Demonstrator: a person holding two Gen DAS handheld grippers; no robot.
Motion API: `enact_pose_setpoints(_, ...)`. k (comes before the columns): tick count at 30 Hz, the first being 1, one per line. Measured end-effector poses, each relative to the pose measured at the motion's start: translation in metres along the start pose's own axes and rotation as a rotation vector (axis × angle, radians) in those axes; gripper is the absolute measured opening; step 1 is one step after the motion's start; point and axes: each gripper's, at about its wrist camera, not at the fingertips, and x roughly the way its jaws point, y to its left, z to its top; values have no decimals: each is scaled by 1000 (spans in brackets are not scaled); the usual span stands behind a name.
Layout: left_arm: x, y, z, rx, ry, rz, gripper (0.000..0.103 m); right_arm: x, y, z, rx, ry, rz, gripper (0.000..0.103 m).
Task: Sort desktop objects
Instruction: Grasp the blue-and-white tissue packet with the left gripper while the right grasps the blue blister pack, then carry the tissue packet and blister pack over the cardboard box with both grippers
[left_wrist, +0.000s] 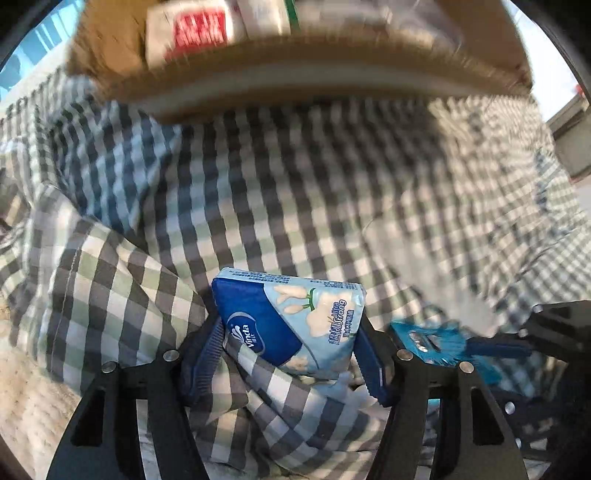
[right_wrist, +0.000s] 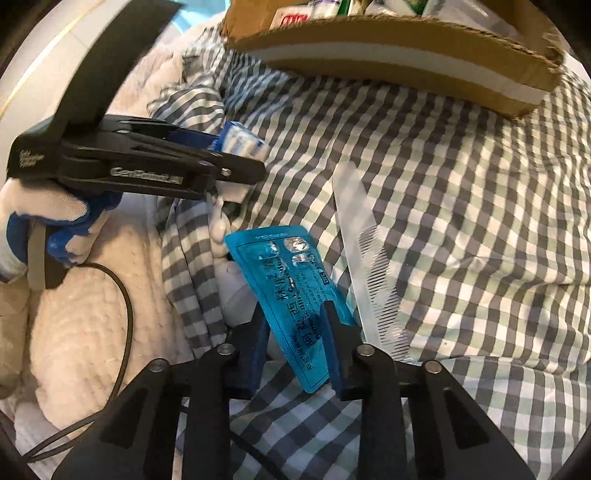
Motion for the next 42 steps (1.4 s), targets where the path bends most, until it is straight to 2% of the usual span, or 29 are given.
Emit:
enact_pose_setpoints(3, -21, -2, -6, 5, -62, -1, 66, -11, -3, -3, 30, -35, 11, 20)
enact_pose_setpoints(7, -54, -2, -14, -11, -139, -16, 66, -27, -12, 4, 93, -77, 78, 12)
enact_pose_setpoints(11, -85, 5, -19, -30, -216, -27, 66, -42, -17, 3, 135, -117, 101, 9)
enact_pose_setpoints(19, -119, 14, -18, -59, -322, -54, 66, -85, -28, -3, 222, -228, 183, 7)
enact_pose_setpoints(27, -154, 12, -21, -88, -424, -86, 63, -135, -25, 8, 217, -349, 229, 7)
enact_pose_setpoints(30, -165, 14, -23, -101, -451, -55, 63, -157, -20, 14, 198, -397, 242, 8)
enact_pose_setpoints(35, -194, 27, -38, -156, -507, -45, 63, -185, -13, 27, 167, -467, 264, 8)
enact_pose_setpoints(38, -215, 34, -51, -193, -574, -33, 62, -195, -8, 38, 145, -501, 268, 8)
enact_pose_setpoints(40, -232, 36, -55, -190, -629, 3, 62, -204, -6, 44, 131, -527, 265, 8)
enact_pose_setpoints(42, -245, 39, -56, -184, -665, 6, 62, -213, -4, 50, 118, -550, 266, 8)
